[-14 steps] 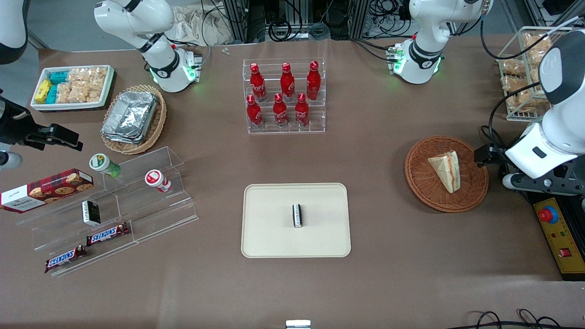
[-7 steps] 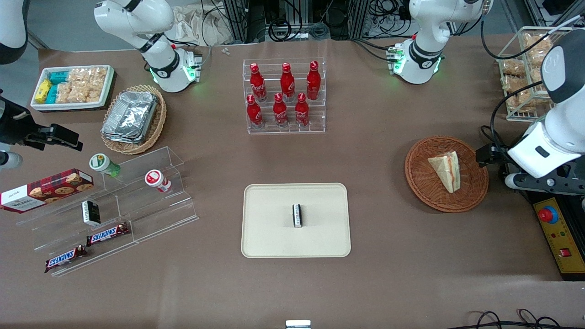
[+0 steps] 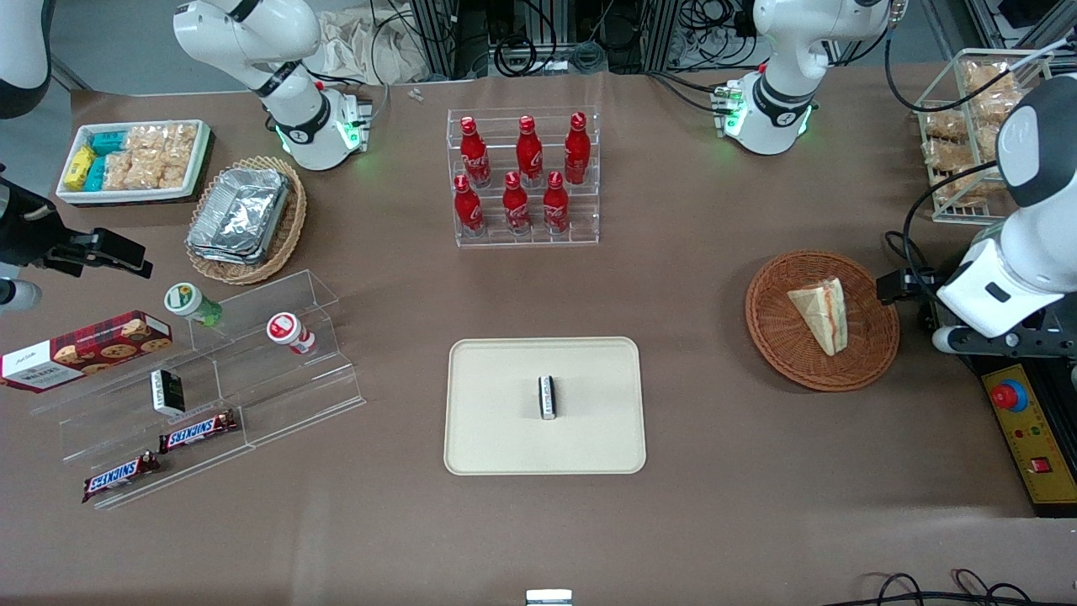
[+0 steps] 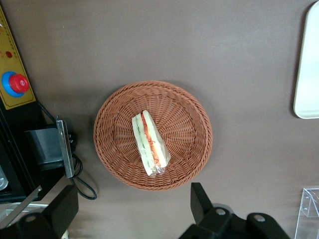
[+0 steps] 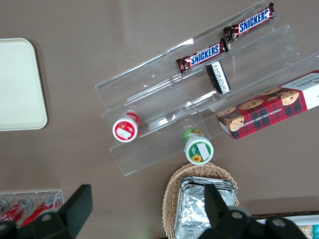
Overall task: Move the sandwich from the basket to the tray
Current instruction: 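Move the left gripper toward the wrapped sandwich in the wicker basket, then lower the open left gripper over the sandwich's upright edge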
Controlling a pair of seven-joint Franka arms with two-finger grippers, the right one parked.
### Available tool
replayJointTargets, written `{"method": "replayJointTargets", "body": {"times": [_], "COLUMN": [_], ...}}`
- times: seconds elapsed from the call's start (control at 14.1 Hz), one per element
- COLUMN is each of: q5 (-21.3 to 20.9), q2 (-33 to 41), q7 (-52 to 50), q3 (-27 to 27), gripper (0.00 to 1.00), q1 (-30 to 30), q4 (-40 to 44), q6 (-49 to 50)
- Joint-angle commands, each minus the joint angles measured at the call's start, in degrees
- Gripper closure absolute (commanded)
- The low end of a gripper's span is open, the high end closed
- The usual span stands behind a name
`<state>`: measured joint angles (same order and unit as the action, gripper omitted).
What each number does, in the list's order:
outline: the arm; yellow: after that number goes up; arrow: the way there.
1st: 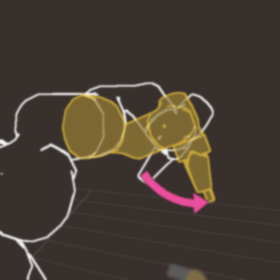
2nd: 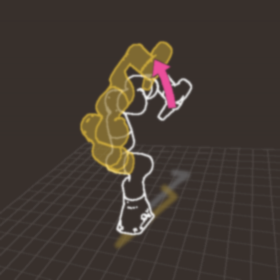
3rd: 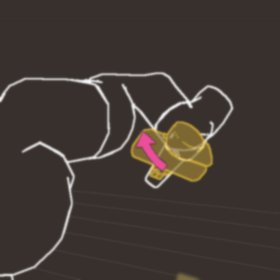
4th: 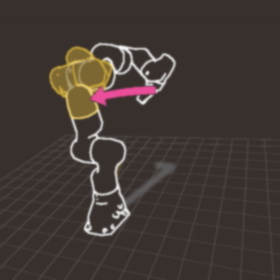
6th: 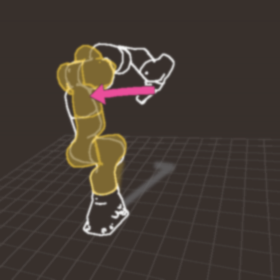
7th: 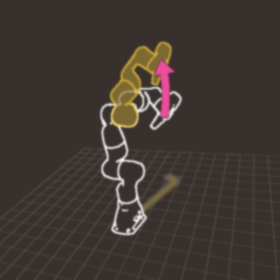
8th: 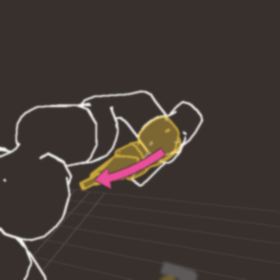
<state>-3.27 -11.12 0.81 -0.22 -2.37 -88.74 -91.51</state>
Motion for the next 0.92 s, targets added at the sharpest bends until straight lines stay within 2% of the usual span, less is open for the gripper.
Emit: {"method": "replayJointTargets", "body": {"times": [0.0, 0.14, 0.28, 0.64, 0.85], "q5": [0.9, 0.81, 0.72, 0.55, 0.55], "q2": [5.82, 9.87, 11.03, 11.12, 11.03], "q7": [-1.43, -4.57, -9.31, -21.88, -22.96], "q3": [-0.05, 1.0, 1.18, 0.74, 0.65], "gripper": [0.0, 0.0, 0.0, 0.0, 0.0], "q1": [1.32, 1.32, 1.32, 0.62, 0.44], "q4": [-11.41, -19.94, -24.62, -30.43, -34.12], "q6": [-6.98, -13.84, -17.81, -23.26, -26.6]}}
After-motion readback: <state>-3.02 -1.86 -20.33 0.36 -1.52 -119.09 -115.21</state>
